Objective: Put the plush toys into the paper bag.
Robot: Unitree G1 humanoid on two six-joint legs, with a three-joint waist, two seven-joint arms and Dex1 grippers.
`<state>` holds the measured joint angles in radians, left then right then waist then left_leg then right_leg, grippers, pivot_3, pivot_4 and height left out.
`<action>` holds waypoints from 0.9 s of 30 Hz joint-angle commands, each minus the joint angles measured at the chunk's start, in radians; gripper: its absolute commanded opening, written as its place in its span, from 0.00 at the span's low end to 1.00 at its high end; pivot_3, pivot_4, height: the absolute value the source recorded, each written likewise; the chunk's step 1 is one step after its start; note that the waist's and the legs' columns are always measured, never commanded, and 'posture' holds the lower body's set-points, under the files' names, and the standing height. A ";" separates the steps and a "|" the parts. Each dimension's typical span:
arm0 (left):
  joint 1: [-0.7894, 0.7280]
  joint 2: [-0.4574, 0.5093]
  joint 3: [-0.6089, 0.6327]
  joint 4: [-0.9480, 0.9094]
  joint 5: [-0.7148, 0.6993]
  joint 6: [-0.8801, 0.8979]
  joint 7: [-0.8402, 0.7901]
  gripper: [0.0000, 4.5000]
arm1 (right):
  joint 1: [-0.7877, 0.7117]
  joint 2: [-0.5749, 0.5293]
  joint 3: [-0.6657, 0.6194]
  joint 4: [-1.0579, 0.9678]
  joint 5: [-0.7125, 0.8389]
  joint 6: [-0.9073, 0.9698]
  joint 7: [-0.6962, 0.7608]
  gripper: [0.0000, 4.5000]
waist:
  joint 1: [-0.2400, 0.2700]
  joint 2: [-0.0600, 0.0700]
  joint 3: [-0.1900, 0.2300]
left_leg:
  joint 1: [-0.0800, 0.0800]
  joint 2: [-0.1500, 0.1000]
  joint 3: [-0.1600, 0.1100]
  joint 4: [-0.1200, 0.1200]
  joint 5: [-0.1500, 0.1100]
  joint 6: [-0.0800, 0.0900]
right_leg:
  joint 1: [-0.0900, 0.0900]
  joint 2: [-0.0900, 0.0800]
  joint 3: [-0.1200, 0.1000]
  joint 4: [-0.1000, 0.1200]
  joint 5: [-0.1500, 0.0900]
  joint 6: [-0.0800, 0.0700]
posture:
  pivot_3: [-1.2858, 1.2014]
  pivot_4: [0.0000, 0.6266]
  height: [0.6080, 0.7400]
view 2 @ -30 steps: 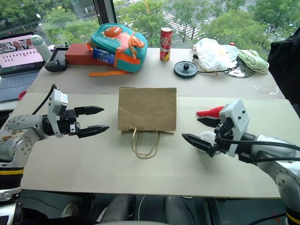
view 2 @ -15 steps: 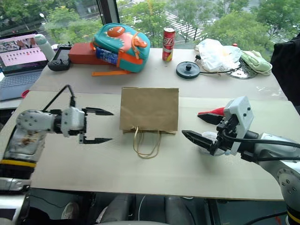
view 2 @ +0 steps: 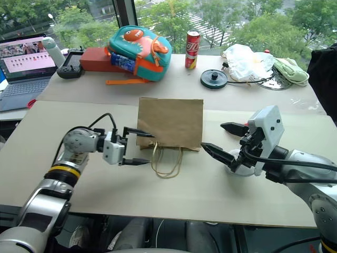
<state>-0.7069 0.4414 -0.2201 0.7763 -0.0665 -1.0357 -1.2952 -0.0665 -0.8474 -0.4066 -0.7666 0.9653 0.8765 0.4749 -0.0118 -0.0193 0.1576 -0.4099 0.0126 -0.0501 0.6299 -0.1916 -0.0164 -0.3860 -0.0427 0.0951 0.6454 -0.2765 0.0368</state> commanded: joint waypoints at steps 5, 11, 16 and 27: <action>-0.065 -0.042 -0.035 0.120 0.120 -0.136 0.151 1.00 | 0.012 -0.003 -0.032 -0.056 0.040 -0.010 -0.057 1.00 | -0.008 0.000 0.000 | 0.001 0.000 0.000 -0.002 0.000 0.000 | 0.000 0.000 0.000 0.000 0.000 0.000 | 0.52 0.24 0.99; -0.080 -0.025 -0.059 0.154 0.167 -0.175 0.221 0.89 | 0.017 -0.010 -0.036 -0.064 0.062 -0.015 -0.079 1.00 | -0.008 0.000 0.000 | 0.001 0.000 0.000 -0.002 0.000 0.000 | 0.000 0.000 0.000 0.001 0.000 0.000 | 0.52 0.24 0.99; -0.091 -0.009 -0.072 0.176 0.187 -0.186 0.263 0.56 | 0.015 -0.005 -0.029 -0.060 0.061 -0.020 -0.090 1.00 | -0.006 0.000 0.000 | 0.001 0.000 0.000 -0.002 0.000 0.000 | 0.000 0.000 0.000 0.001 0.000 0.000 | 0.52 0.24 0.99; -0.106 0.017 -0.103 0.190 0.229 -0.188 0.331 0.00 | 0.006 0.010 0.003 -0.054 0.040 -0.030 -0.101 1.00 | -0.006 0.000 0.000 | 0.001 0.000 0.000 -0.002 0.000 0.000 | 0.000 0.000 0.000 0.001 0.000 0.000 | 0.52 0.24 0.99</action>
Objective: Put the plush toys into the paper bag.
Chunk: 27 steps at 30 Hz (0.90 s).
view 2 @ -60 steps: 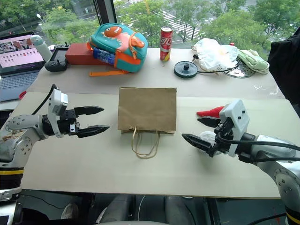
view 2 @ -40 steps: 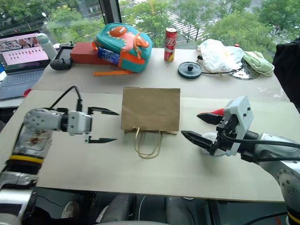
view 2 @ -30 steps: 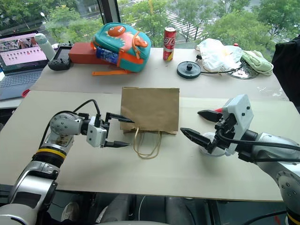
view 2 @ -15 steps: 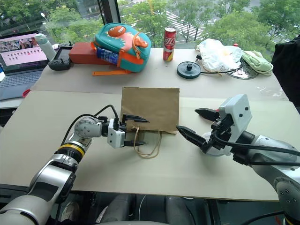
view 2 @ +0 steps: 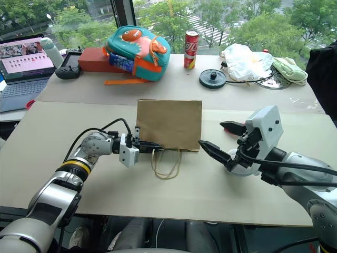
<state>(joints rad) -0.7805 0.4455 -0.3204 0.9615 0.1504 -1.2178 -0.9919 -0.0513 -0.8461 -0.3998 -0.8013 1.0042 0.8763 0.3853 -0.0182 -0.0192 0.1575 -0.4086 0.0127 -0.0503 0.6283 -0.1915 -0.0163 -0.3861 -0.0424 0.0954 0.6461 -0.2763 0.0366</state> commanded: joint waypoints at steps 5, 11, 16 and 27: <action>-0.046 0.011 0.003 0.001 -0.018 0.032 0.031 0.00 | -0.018 0.010 0.002 -0.012 -0.011 -0.031 -0.018 1.00 | 0.000 0.000 0.000 | 0.000 0.000 0.000 0.000 0.000 0.000 | 0.000 0.000 0.000 0.000 0.000 0.000 | 0.52 0.24 0.99; -0.067 0.014 0.070 -0.199 -0.315 0.428 -0.199 0.00 | 0.012 -0.009 -0.077 0.022 -0.033 -0.021 -0.025 1.00 | -0.001 0.000 0.000 | -0.001 0.000 0.000 0.000 0.000 0.000 | 0.000 0.000 0.000 0.000 0.000 0.000 | 0.52 0.24 0.99; -0.077 0.033 0.125 -0.383 -0.446 0.822 -0.275 0.00 | 0.040 0.006 -0.062 0.022 -0.051 -0.027 -0.028 1.00 | -0.007 0.000 0.000 | 0.000 0.000 -0.001 0.000 0.000 0.000 | 0.000 0.000 0.000 0.001 0.000 0.000 | 0.52 0.24 0.99; -0.085 0.000 0.202 -0.570 -0.514 1.254 -0.211 0.00 | 0.052 0.089 0.083 0.031 -0.134 -0.029 -0.069 0.63 | -0.022 0.000 0.000 | 0.000 0.000 -0.001 0.000 0.000 0.000 | 0.000 0.001 0.000 0.001 0.000 0.000 | 0.52 0.24 0.99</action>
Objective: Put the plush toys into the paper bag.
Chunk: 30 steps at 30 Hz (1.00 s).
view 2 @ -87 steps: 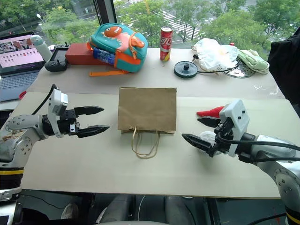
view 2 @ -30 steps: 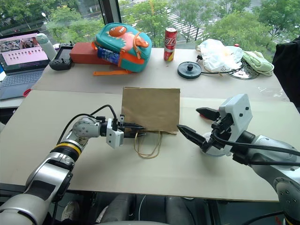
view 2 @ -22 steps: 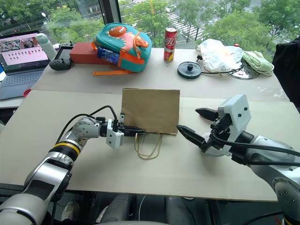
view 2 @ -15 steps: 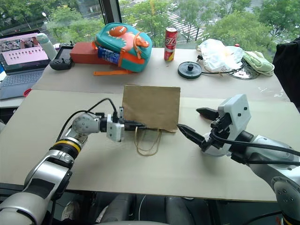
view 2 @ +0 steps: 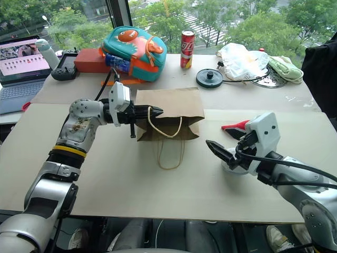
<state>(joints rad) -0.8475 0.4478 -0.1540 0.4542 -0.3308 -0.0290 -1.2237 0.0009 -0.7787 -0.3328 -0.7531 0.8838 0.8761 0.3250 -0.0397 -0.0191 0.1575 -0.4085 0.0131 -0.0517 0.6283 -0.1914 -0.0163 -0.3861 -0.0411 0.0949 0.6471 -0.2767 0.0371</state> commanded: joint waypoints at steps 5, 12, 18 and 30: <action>-0.016 -0.010 0.055 -0.117 -0.046 0.158 0.036 0.00 | -0.048 0.108 0.138 -0.016 -0.066 -0.030 -0.043 0.21 | -0.004 0.000 0.000 | 0.001 0.000 0.000 0.000 0.000 0.000 | 0.000 0.000 0.000 0.000 0.000 0.000 | 0.52 0.24 0.99; -0.026 -0.029 0.078 -0.148 -0.061 0.246 0.055 0.00 | -0.163 0.262 0.279 0.048 -0.167 -0.020 -0.154 0.01 | -0.003 0.000 0.000 | 0.000 0.000 0.000 0.000 0.000 0.000 | 0.000 0.000 0.000 0.000 0.000 0.000 | 0.52 0.24 0.99; -0.034 -0.042 0.083 -0.158 -0.056 0.271 0.058 0.00 | -0.238 0.417 0.358 0.141 -0.268 -0.068 -0.222 0.01 | -0.003 0.000 0.000 | 0.000 0.000 0.000 0.000 0.000 0.000 | -0.001 0.000 0.000 0.000 0.000 0.000 | 0.52 0.24 0.99; -0.048 -0.065 0.094 -0.188 -0.071 0.338 0.078 0.00 | -0.370 0.647 0.473 0.461 -0.486 -0.254 -0.227 0.01 | -0.006 0.001 0.000 | 0.000 0.000 0.000 -0.001 0.000 0.000 | -0.002 0.000 0.000 0.001 0.000 -0.001 | 0.52 0.24 0.99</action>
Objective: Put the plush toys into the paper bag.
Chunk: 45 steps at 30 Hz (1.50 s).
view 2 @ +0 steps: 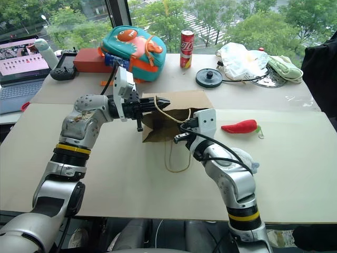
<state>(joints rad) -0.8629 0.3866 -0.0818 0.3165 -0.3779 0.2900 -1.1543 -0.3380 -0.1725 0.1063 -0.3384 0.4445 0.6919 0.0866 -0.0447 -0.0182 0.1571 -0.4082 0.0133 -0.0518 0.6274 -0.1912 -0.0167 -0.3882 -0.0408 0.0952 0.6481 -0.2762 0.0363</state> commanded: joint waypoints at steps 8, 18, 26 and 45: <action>-0.035 -0.014 0.034 -0.086 -0.049 0.086 0.038 0.00 | -0.067 0.105 0.064 0.241 -0.152 -0.100 0.008 0.01 | 0.000 0.000 0.000 | 0.000 0.000 0.000 0.000 0.000 0.000 | 0.000 0.000 0.000 0.001 0.000 0.000 | 0.52 0.24 0.99; -0.104 -0.032 0.112 -0.047 -0.114 0.222 0.120 0.00 | -0.060 0.125 0.077 0.299 -0.208 -0.057 0.028 0.01 | -0.003 0.000 0.000 | 0.001 0.000 -0.001 -0.001 0.000 0.000 | 0.000 0.000 0.000 0.001 0.000 0.000 | 0.52 0.24 0.99; -0.090 -0.027 0.109 -0.062 -0.112 0.225 0.127 0.00 | -0.054 0.135 0.079 0.297 -0.228 -0.034 0.048 0.01 | -0.004 0.000 0.000 | 0.001 0.000 -0.001 -0.001 0.000 0.000 | 0.000 0.000 0.000 0.001 0.000 0.000 | 0.52 0.24 0.99; -0.045 -0.027 0.103 -0.108 -0.114 0.242 0.132 0.00 | 0.051 0.082 -0.072 -0.227 -0.040 0.171 0.090 0.01 | 0.001 0.000 0.000 | 0.000 0.000 -0.001 -0.001 0.000 0.000 | 0.000 0.000 -0.001 0.000 0.000 0.000 | 0.52 0.24 0.99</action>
<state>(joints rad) -0.8962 0.3577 0.0094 0.2456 -0.4734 0.5326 -1.0231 -0.2927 -0.0792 0.0751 -0.4833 0.3653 0.8315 0.1715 -0.0433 -0.0178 0.1568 -0.4086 0.0131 -0.0531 0.6267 -0.1912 -0.0169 -0.3885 -0.0414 0.0946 0.6484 -0.2760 0.0360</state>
